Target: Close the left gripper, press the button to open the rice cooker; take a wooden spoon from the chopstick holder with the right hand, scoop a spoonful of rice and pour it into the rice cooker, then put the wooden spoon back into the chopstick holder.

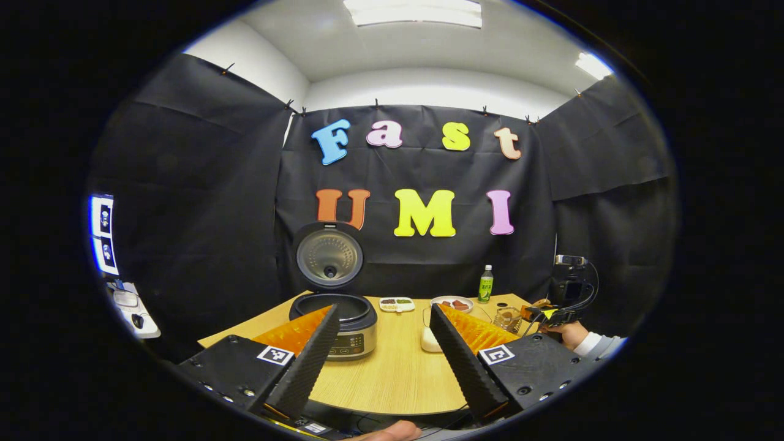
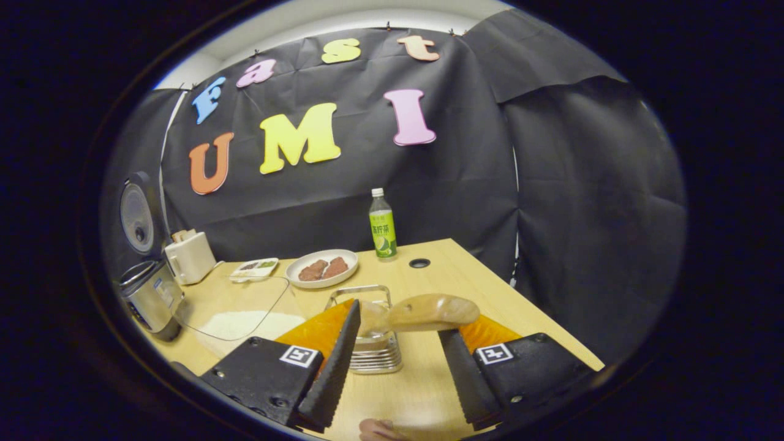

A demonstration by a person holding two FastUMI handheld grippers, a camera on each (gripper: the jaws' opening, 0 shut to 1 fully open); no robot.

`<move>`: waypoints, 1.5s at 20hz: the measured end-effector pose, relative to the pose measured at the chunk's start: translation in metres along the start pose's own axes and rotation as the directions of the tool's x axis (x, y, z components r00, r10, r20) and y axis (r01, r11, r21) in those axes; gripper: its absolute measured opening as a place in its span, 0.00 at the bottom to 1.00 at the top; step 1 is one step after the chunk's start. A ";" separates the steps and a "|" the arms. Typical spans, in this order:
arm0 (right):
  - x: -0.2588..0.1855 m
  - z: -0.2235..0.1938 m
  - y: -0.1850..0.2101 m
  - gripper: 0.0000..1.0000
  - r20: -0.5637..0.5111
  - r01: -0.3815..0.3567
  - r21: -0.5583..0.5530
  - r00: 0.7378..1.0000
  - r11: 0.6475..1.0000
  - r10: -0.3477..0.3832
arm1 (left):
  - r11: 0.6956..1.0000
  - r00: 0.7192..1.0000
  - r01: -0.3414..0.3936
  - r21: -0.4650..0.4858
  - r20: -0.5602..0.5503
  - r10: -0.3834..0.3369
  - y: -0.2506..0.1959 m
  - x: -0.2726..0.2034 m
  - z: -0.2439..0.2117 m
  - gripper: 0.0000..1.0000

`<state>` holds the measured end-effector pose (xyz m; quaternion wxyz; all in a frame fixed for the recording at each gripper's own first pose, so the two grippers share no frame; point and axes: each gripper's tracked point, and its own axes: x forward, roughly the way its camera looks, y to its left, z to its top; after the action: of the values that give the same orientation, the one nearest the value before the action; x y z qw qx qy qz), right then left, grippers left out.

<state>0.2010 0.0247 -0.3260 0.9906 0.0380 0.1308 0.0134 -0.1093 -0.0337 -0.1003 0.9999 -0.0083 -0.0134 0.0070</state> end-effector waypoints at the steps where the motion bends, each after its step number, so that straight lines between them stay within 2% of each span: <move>1: 0.005 0.001 0.006 0.78 -0.005 -0.004 0.019 1.000 1.000 0.004 | 1.000 1.000 -0.006 -0.006 -0.009 0.006 0.003 0.001 -0.004 0.94; 2: 0.010 0.000 0.011 0.74 -0.018 -0.012 0.041 1.000 0.999 0.013 | 1.000 1.000 -0.010 -0.010 -0.016 0.010 0.006 0.001 -0.005 0.94; 4: 0.021 0.003 0.018 0.58 -0.013 -0.007 0.057 1.000 0.998 0.008 | 1.000 1.000 -0.014 -0.012 -0.027 0.013 0.009 0.003 -0.011 0.95; 5: 0.026 0.006 0.020 0.62 0.001 -0.006 0.049 1.000 0.999 0.006 | 1.000 0.999 -0.018 -0.009 -0.032 0.017 0.012 0.004 -0.013 0.95; 7: 0.029 0.018 0.026 0.51 0.040 -0.016 0.043 0.999 0.999 0.014 | 1.000 0.999 -0.028 0.004 -0.034 0.028 0.018 0.004 -0.015 0.96; 8: 0.029 0.022 0.025 0.43 0.049 -0.010 0.053 0.999 0.999 0.007 | 0.999 0.999 -0.034 0.008 -0.034 0.034 0.022 0.005 -0.016 0.96; 10: 0.037 0.026 0.033 0.27 0.050 -0.044 0.068 0.998 0.997 0.041 | 0.999 0.998 -0.040 0.003 -0.043 0.040 0.025 0.007 -0.019 0.96; 12: 0.029 0.035 0.035 0.22 0.056 -0.055 0.048 0.997 0.997 0.053 | 0.999 0.998 -0.038 -0.007 -0.054 0.038 0.027 0.008 -0.023 0.96; 14: 0.019 0.055 0.045 0.19 0.087 -0.089 0.012 0.992 0.996 0.088 | 0.999 0.998 -0.037 -0.002 -0.050 0.037 0.029 0.007 -0.022 0.96; 17: 0.004 0.087 0.052 0.19 0.142 -0.098 -0.037 0.985 0.995 0.102 | 0.999 0.998 -0.048 0.003 -0.035 0.049 0.036 0.005 -0.019 0.96; 21: -0.013 0.113 0.079 0.19 0.153 -0.126 -0.068 0.979 0.990 0.135 | 0.999 0.999 -0.042 -0.003 -0.033 0.042 0.035 0.003 -0.021 0.96; 24: -0.028 0.123 0.117 0.19 0.151 -0.204 -0.090 0.965 0.975 0.216 | 0.999 0.998 -0.038 0.003 -0.043 0.038 0.037 0.002 -0.026 0.96; 27: -0.032 0.126 0.146 0.19 0.148 -0.251 -0.083 0.954 0.964 0.261 | 0.999 0.998 -0.041 0.016 -0.047 0.042 0.040 0.000 -0.026 0.96; 30: -0.025 0.117 0.172 0.19 0.119 -0.261 -0.109 0.955 0.959 0.273 | 0.999 0.998 -0.023 0.023 -0.058 0.024 0.038 0.001 -0.030 0.96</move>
<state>0.2048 0.1863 -0.1937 0.9869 0.0104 0.0576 0.1505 -0.1084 0.0034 -0.1311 0.9997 0.0024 0.0157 0.0187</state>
